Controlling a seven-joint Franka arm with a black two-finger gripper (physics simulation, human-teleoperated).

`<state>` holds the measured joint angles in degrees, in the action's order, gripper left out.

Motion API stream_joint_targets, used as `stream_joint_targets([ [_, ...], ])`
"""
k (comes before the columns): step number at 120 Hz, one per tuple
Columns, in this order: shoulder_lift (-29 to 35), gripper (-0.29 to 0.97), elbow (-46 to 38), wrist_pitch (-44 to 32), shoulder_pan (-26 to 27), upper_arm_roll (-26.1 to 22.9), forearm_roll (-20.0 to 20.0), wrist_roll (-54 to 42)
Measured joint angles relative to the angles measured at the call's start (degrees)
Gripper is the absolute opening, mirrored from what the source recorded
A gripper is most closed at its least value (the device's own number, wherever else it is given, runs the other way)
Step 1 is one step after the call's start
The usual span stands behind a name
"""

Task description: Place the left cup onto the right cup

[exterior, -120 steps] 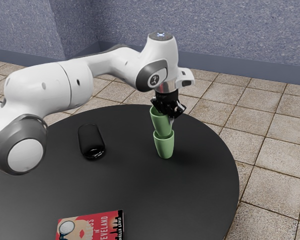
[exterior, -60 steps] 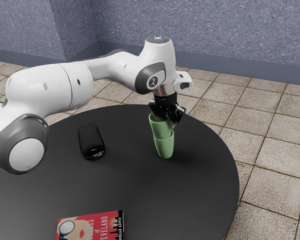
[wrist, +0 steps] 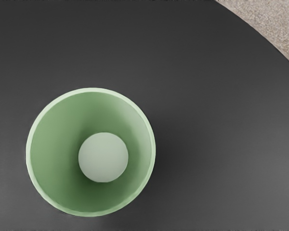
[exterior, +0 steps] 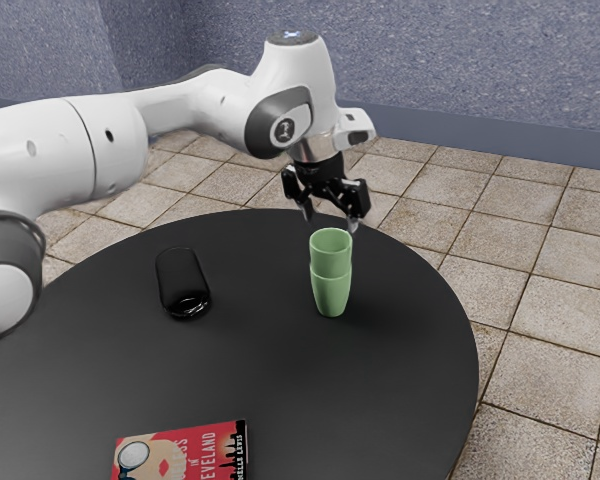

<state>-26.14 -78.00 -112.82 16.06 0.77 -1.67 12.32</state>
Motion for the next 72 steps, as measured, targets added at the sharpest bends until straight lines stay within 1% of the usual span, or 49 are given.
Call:
stream_joint_targets([
  [12,2.16,0.65,-0.83,1.50,0.00,0.73,-0.45,-1.68],
  [17,3.39,0.66,-1.79,2.20,-0.06,1.06,-1.21,-3.02],
  [29,7.99,0.66,-6.99,3.31,-0.11,1.84,-2.48,-5.83],
  [43,14.35,0.67,-13.96,4.08,-0.77,2.46,-3.04,-8.25],
  [72,25.76,0.68,-23.24,7.17,-1.32,3.25,-3.55,-11.78],
])
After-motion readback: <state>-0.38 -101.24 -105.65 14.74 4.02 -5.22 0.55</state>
